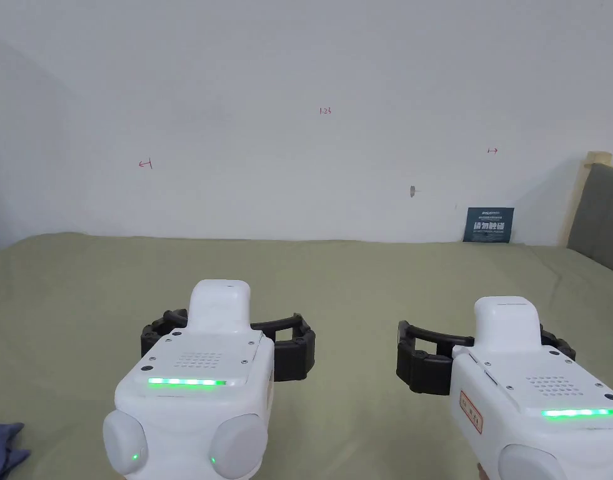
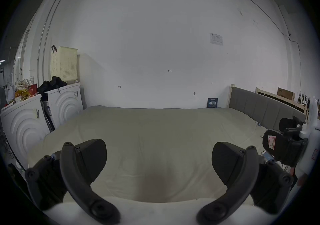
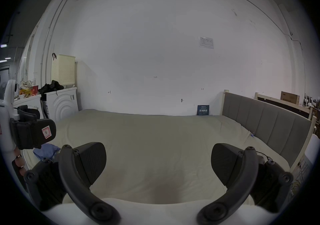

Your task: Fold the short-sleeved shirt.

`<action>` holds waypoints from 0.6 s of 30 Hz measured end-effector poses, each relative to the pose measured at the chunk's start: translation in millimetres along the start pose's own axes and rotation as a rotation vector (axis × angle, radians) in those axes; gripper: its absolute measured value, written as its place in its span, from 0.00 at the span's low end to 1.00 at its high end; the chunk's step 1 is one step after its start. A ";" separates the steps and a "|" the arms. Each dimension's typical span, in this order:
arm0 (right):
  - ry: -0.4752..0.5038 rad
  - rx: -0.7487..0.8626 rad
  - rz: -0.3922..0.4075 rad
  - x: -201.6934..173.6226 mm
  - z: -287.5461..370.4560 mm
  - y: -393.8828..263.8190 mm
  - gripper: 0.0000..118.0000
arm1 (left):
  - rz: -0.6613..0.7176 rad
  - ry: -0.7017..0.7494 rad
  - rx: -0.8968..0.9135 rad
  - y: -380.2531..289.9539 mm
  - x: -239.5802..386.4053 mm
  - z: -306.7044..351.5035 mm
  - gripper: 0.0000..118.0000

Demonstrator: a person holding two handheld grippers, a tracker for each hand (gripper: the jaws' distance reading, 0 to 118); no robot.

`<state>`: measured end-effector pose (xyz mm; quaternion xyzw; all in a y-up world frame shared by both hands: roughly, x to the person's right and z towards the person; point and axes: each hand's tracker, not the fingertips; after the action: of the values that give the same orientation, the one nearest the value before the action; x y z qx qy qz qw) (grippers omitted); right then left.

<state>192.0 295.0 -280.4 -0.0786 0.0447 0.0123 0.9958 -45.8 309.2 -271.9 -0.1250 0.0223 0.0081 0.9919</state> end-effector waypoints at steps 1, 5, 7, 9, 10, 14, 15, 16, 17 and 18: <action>0.001 0.000 0.000 -0.2 -0.1 0.1 1.00 | 0.004 -0.002 -0.001 0.1 -0.5 -0.7 1.00; 0.007 -0.001 -0.002 -1.3 0.0 0.3 1.00 | 0.005 0.006 -0.012 0.6 -1.2 -3.4 1.00; 0.008 0.000 0.001 -2.0 0.1 0.7 1.00 | 0.002 0.000 -0.017 1.1 -1.1 -4.1 1.00; 0.010 0.001 0.002 -2.6 -0.2 1.5 1.00 | 0.000 0.001 -0.024 1.4 -1.0 -5.0 1.00; 0.011 0.002 0.002 -2.9 -0.1 2.0 1.00 | -0.003 0.008 -0.024 1.3 -0.8 -5.2 1.00; 0.015 0.008 0.000 -2.8 0.5 3.3 1.00 | -0.043 0.044 -0.072 -0.4 1.8 -7.1 1.00; 0.016 0.008 0.001 -2.8 0.8 3.3 1.00 | -0.048 0.076 -0.102 -0.1 3.6 -9.5 1.00; 0.017 0.007 0.003 -2.8 0.8 3.2 1.00 | -0.046 0.091 -0.088 -1.6 4.1 -10.6 1.00; 0.017 0.006 0.006 -2.8 0.9 3.0 1.00 | -0.053 0.081 -0.054 -3.5 4.2 -10.3 1.00; 0.018 0.005 0.006 -2.8 1.3 2.7 1.00 | -0.055 0.095 -0.061 -2.6 4.4 -10.5 1.00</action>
<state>189.3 297.8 -279.4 -0.0759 0.0538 0.0145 0.9956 -41.8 304.1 -281.7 -0.1562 0.0656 -0.0244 0.9852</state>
